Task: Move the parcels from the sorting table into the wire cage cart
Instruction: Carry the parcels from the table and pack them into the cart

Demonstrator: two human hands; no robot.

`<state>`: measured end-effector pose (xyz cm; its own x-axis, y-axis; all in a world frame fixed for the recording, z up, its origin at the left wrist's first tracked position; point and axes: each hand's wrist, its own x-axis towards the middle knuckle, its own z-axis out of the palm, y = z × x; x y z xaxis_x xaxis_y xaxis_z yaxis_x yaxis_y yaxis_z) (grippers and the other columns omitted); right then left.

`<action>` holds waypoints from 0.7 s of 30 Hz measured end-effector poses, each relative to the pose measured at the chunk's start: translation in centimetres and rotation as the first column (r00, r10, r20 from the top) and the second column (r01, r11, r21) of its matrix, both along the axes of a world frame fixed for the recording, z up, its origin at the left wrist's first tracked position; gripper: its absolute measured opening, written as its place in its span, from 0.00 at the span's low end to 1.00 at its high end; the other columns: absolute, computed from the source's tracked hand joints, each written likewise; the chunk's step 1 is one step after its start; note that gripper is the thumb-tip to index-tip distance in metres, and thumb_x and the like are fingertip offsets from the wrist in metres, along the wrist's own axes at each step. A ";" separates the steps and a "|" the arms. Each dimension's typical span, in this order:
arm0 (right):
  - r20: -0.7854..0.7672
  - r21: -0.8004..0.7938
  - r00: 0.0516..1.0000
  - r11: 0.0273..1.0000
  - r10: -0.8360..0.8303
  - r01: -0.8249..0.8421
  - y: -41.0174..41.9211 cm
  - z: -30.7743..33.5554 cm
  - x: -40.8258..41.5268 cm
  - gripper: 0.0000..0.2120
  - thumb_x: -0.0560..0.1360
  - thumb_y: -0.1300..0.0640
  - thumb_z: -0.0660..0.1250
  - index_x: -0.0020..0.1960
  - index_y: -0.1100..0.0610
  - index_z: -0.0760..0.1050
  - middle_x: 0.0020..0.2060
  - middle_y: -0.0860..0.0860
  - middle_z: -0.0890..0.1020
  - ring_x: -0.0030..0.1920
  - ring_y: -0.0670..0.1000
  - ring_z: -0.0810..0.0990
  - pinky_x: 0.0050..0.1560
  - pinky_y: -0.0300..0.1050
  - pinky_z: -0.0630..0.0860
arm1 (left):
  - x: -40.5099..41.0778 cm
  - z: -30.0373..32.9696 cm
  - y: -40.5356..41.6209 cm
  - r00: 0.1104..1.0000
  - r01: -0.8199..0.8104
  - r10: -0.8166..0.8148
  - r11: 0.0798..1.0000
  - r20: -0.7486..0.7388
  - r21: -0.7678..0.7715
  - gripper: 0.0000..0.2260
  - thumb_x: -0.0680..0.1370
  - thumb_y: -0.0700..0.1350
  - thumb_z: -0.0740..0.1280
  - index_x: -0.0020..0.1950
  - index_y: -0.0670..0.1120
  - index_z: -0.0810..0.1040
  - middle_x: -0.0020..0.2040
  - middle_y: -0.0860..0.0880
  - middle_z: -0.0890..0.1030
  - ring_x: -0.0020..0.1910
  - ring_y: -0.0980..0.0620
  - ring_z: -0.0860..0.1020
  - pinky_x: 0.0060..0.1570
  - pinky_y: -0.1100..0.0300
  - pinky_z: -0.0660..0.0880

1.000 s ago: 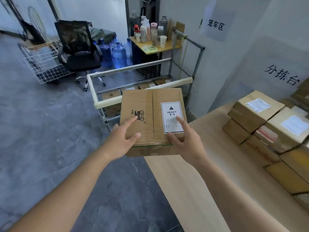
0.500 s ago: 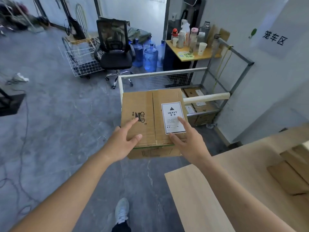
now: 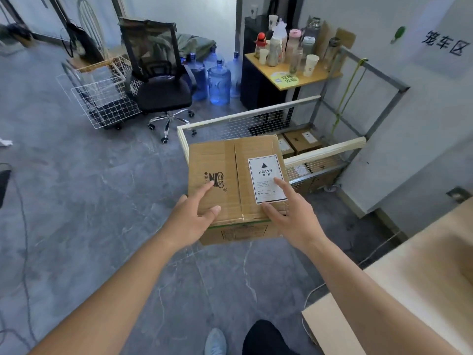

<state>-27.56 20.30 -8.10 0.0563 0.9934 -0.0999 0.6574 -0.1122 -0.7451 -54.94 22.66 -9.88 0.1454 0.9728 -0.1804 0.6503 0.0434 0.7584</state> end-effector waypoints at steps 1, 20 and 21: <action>0.002 -0.007 1.000 1.000 -0.005 0.005 0.8 0.0 -0.3 0.35 0.79 0.37 0.68 0.81 0.36 0.56 0.67 0.47 0.75 0.56 0.43 0.76 0.62 0.53 0.78 | -0.3 -0.2 1.1 1.000 0.006 -0.006 1.000 0.000 -0.011 0.29 0.81 0.59 0.67 0.79 0.69 0.59 0.71 0.49 0.71 0.68 0.53 0.70 0.68 0.57 0.65; -0.024 -0.158 0.998 0.986 0.053 -0.057 25.6 -5.8 2.2 0.35 0.79 0.38 0.68 0.81 0.39 0.57 0.70 0.49 0.74 0.63 0.50 0.75 0.60 0.58 0.80 | 3.0 -3.2 23.7 0.989 -0.129 0.115 0.979 -0.094 -0.158 0.27 0.81 0.58 0.67 0.79 0.67 0.62 0.60 0.49 0.68 0.58 0.47 0.76 0.63 0.49 0.75; -0.020 -0.171 0.998 0.983 0.061 -0.063 26.8 -6.0 2.2 0.35 0.79 0.38 0.68 0.81 0.39 0.57 0.70 0.49 0.74 0.64 0.50 0.75 0.61 0.58 0.80 | 3.1 -3.6 24.6 0.988 -0.135 0.121 0.977 -0.091 -0.165 0.27 0.81 0.58 0.67 0.79 0.67 0.62 0.62 0.48 0.68 0.60 0.47 0.75 0.66 0.50 0.73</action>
<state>-25.33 47.07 -14.11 -0.0073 0.9630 -0.2693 0.6564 -0.1985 -0.7278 -51.86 47.22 -13.49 -0.0001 0.9366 -0.3505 0.6895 0.2539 0.6784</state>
